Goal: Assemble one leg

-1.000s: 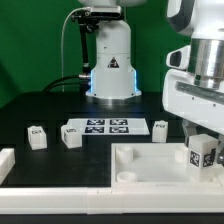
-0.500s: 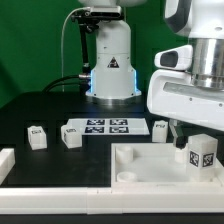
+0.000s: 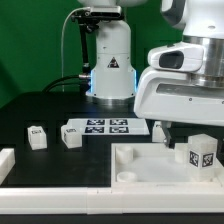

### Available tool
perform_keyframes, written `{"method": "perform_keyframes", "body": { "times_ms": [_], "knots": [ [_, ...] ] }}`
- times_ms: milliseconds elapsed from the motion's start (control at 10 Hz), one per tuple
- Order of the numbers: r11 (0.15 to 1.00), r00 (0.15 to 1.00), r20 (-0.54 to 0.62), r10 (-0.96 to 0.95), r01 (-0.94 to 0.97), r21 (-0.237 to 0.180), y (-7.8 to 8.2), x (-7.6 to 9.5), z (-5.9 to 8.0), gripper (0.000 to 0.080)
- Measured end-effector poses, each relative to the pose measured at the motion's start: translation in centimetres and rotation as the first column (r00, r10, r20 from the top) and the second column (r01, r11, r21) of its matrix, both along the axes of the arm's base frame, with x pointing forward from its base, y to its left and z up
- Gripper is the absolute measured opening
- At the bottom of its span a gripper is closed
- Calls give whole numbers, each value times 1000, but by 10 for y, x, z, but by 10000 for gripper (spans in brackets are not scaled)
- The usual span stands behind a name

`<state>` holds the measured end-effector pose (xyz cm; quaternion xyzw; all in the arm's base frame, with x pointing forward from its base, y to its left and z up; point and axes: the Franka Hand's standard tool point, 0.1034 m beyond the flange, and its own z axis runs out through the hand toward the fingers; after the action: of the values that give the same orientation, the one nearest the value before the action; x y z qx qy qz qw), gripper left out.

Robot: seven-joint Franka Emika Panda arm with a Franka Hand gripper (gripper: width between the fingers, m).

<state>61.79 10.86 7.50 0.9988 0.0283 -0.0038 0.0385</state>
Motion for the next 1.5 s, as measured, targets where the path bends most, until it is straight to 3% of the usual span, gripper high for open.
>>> {"method": "perform_keyframes", "body": {
  "times_ms": [200,400,800,900,1000,1100,1200,1500],
  "knots": [
    [970,970,-22,242,-241,17,-6,0,2,649],
    [973,973,-12,229,-228,22,1,1,2,649],
    [975,975,-13,223,-222,21,-3,1,1,649],
    [975,975,-13,222,-222,21,-3,1,1,535],
    [975,975,-13,222,-221,21,-3,1,1,535],
    [975,975,-14,221,-221,21,-4,1,1,352],
    [975,975,-14,221,-221,21,-4,1,1,292],
    [984,984,-12,177,-177,20,-4,1,1,293]
  ]
}}
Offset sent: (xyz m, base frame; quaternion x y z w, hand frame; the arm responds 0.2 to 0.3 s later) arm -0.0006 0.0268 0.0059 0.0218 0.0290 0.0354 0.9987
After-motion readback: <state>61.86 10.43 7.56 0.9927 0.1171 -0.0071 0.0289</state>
